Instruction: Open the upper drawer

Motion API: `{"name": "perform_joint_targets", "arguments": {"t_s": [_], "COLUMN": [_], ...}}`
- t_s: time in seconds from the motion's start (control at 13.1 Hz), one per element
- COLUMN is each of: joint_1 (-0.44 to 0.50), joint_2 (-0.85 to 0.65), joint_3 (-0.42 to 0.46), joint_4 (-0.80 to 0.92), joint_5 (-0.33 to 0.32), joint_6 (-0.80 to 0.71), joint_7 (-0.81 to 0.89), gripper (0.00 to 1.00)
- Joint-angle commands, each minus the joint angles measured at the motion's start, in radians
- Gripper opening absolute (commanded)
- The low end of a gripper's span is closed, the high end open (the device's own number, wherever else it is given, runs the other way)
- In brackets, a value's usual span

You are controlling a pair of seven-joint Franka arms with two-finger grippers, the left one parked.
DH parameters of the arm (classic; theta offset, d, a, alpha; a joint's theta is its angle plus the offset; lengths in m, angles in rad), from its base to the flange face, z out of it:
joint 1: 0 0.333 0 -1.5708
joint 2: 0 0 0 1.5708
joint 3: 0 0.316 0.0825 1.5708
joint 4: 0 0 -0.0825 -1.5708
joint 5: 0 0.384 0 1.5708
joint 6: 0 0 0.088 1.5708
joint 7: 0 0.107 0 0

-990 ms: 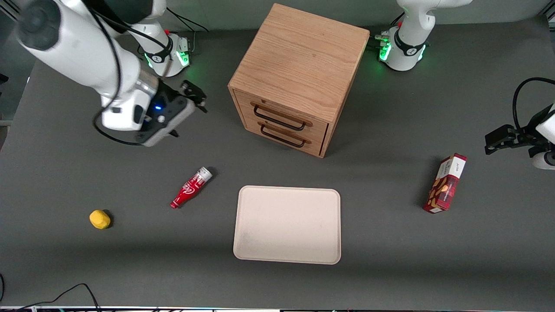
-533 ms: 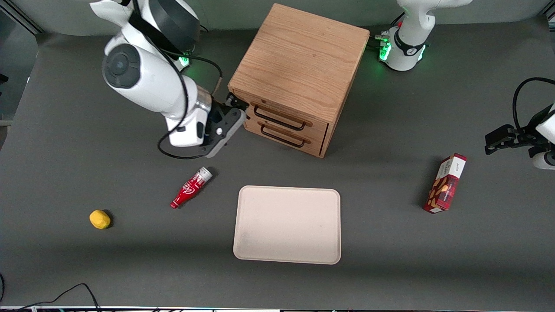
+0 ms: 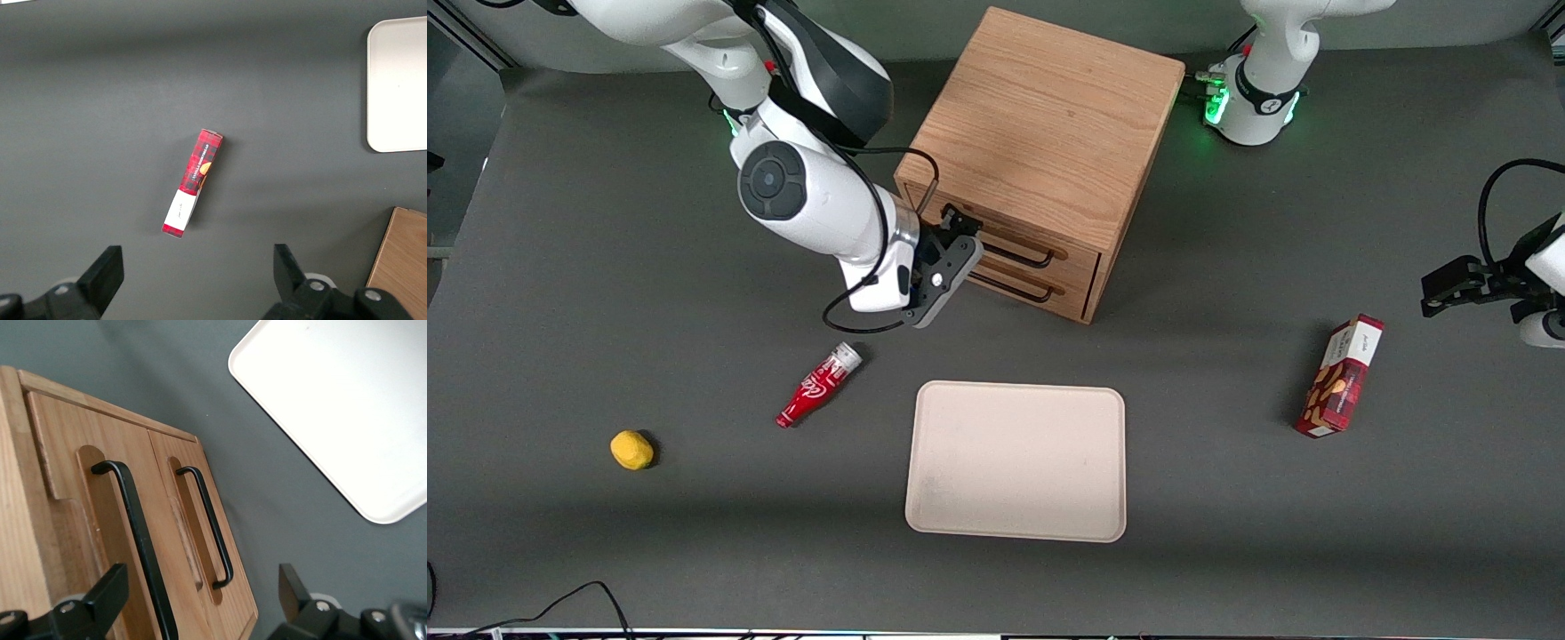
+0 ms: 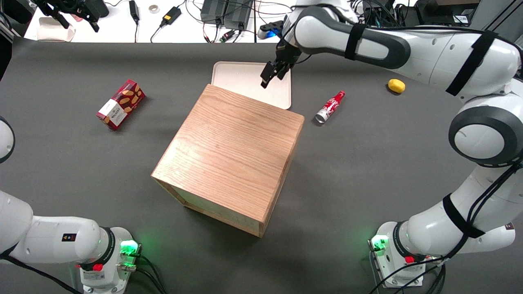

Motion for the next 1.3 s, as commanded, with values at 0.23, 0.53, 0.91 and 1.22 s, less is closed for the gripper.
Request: {"name": "perform_joint_targets", "arguments": {"t_s": [0.23, 0.53, 0.91, 1.22], "joint_1": [-0.006, -0.006, -0.017, -0.054], "joint_2": [0.006, 0.012, 0.021, 0.021], "joint_3": [0.024, 0.049, 0.058, 0.046], "joint_4": [-0.078, -0.120, -0.143, -0.133], "joint_5": [0.020, 0.021, 0.012, 0.006], "joint_6": [0.060, 0.116, 0.154, 0.148], "joint_7": [-0.015, -0.012, -0.027, -0.124], "gripper": [1.00, 1.00, 1.00, 1.00]}}
